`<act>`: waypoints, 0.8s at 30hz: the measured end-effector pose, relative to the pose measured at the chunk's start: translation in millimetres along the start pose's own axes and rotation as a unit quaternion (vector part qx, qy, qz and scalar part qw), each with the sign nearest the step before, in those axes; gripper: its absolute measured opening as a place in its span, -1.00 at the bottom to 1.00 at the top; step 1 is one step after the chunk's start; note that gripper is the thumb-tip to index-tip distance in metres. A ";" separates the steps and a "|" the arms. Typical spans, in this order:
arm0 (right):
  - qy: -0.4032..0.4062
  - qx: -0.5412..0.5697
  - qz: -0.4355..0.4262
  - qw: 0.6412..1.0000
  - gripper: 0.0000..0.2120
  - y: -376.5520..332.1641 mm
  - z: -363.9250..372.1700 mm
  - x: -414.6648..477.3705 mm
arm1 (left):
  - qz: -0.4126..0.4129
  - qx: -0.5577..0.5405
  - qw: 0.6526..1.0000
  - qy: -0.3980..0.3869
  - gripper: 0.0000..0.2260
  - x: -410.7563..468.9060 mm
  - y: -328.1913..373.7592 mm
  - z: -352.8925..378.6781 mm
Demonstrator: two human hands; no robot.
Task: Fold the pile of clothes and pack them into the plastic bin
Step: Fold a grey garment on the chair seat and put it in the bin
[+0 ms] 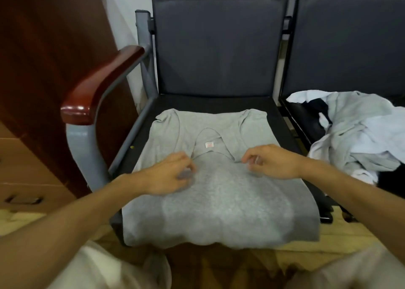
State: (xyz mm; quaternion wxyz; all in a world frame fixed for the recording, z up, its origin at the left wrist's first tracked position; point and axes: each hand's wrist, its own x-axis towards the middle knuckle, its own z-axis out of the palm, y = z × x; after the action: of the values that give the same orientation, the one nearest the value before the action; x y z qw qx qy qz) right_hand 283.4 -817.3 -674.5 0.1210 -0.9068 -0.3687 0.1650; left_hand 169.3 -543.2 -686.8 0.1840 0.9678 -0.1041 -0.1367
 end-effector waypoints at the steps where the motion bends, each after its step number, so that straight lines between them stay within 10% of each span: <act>1: -0.010 -0.002 -0.005 1.000 -0.82 -1.8 0.8 -7.8 | -0.007 0.032 0.998 -0.057 -0.58 -6.0 -1.1 3.4; 10: -0.219 -0.098 0.041 0.970 -0.22 -17.3 11.3 -37.3 | -0.073 0.116 0.977 -0.160 -0.36 0.5 3.8 20.9; 20: -0.198 -0.097 0.026 0.975 -0.21 11.1 19.0 2.0 | -0.093 0.071 0.988 -0.098 -0.14 52.3 -21.3 18.7; 24: -0.151 -0.071 0.001 0.986 -0.28 6.2 7.0 3.4 | -0.069 0.076 0.995 0.016 -0.43 59.5 -21.8 15.6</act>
State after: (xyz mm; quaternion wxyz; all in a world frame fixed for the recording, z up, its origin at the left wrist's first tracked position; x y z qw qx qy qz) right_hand 286.8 -818.5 -683.8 -0.0008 -0.8782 -0.3925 0.2734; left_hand 223.8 -543.4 -722.6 0.1021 0.9859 -0.0444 -0.1248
